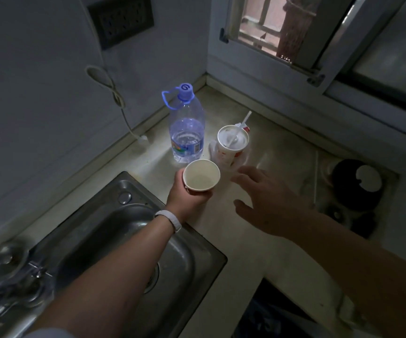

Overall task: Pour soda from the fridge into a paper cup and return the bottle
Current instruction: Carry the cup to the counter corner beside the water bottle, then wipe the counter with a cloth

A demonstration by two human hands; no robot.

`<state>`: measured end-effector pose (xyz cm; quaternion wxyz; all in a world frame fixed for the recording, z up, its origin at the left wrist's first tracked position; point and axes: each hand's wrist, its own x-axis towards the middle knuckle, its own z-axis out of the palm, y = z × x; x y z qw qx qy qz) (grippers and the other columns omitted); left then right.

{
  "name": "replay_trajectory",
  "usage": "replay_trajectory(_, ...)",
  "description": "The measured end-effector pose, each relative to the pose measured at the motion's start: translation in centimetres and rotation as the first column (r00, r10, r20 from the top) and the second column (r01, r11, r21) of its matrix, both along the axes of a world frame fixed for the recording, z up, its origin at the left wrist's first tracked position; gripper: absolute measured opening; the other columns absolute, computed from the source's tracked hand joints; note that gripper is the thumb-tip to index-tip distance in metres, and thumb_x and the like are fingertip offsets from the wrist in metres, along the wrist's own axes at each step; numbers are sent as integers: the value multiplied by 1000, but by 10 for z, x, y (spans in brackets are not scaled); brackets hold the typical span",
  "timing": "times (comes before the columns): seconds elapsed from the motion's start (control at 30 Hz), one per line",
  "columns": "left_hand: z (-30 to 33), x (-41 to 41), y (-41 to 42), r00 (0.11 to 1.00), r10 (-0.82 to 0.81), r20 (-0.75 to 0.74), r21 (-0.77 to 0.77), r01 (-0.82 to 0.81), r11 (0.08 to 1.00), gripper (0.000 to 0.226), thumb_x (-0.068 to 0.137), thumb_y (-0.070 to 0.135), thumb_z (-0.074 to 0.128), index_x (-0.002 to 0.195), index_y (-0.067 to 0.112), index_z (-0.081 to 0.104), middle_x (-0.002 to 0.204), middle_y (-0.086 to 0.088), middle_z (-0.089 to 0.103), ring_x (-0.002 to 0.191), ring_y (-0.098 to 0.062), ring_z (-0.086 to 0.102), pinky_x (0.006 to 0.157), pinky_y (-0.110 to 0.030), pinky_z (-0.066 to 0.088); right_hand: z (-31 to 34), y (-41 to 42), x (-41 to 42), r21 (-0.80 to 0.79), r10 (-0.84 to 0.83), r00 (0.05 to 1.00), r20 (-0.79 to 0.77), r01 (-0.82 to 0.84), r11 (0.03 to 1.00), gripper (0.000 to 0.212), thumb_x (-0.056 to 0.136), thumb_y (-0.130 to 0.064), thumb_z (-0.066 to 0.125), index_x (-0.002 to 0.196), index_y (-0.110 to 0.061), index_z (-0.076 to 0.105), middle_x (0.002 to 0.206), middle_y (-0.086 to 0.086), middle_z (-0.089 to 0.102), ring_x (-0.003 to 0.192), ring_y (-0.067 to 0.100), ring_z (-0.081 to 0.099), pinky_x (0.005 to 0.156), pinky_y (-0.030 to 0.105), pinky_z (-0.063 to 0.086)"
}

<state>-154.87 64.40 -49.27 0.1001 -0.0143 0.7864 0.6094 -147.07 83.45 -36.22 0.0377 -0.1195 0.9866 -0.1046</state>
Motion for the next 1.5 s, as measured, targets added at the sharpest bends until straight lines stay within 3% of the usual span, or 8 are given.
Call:
replay_trajectory(0.2,18,14,-16,995,-103,-13,-71,102,992,94,66,19,91,139,27,31,134,4,49,124,-13,46,103,-27,37,8,3,9,1,-9,999,-49,9,1000,51,82,-42,58,127,-22,49,134,2,49,111,25,52,81,37,49)
replay_trajectory(0.33,41,26,-36,994,-111,-12,-139,109,984,107,68,25,89,150,23,21,143,-2,39,131,-16,38,107,-32,32,24,-2,21,1,-12,996,-84,12,1000,49,81,-40,60,125,-20,52,130,2,54,105,25,55,77,31,45)
replay_trajectory(0.7,129,100,-72,986,-80,-150,-199,49,979,85,77,28,82,146,19,33,143,-1,42,129,-13,40,100,-27,35,94,-27,78,5,61,977,-205,-62,998,50,81,-37,62,128,-21,54,134,3,52,111,26,54,84,39,50)
replay_trajectory(0.87,177,152,-86,964,-71,-255,-254,4,967,80,77,21,82,143,16,38,140,-1,44,126,-11,41,100,-27,36,129,-46,115,-24,131,959,-250,-142,990,55,80,-51,37,122,-22,56,127,-1,53,104,26,55,77,39,49)
replay_trajectory(1.07,226,219,-110,921,-86,-380,-366,-64,929,77,78,30,81,142,22,40,139,5,43,124,-6,40,100,-24,34,153,-66,163,-23,215,932,-292,-232,972,48,81,-40,54,125,-21,56,134,1,50,111,28,53,87,43,46)
replay_trajectory(1.23,255,283,-138,862,-169,-479,-556,-149,818,77,77,40,80,141,20,43,133,6,46,121,-6,41,101,-18,28,164,-87,203,-16,286,913,-293,-303,953,55,82,-48,40,130,-24,52,141,0,46,117,24,49,89,36,43)
replay_trajectory(1.37,267,335,-173,854,-202,-480,-699,-233,676,86,72,64,62,142,18,43,141,-5,48,129,-21,46,109,-34,36,172,-114,230,-13,358,888,-287,-377,926,49,88,-39,55,135,-25,47,147,-1,38,128,21,41,97,36,38)
replay_trajectory(1.5,275,385,-215,874,-131,-469,-766,-329,553,90,70,73,53,144,23,41,149,-5,44,137,-23,40,111,-47,37,180,-150,250,-26,460,851,-252,-482,876,53,90,-41,52,140,-28,40,152,-3,31,134,19,33,106,37,34)
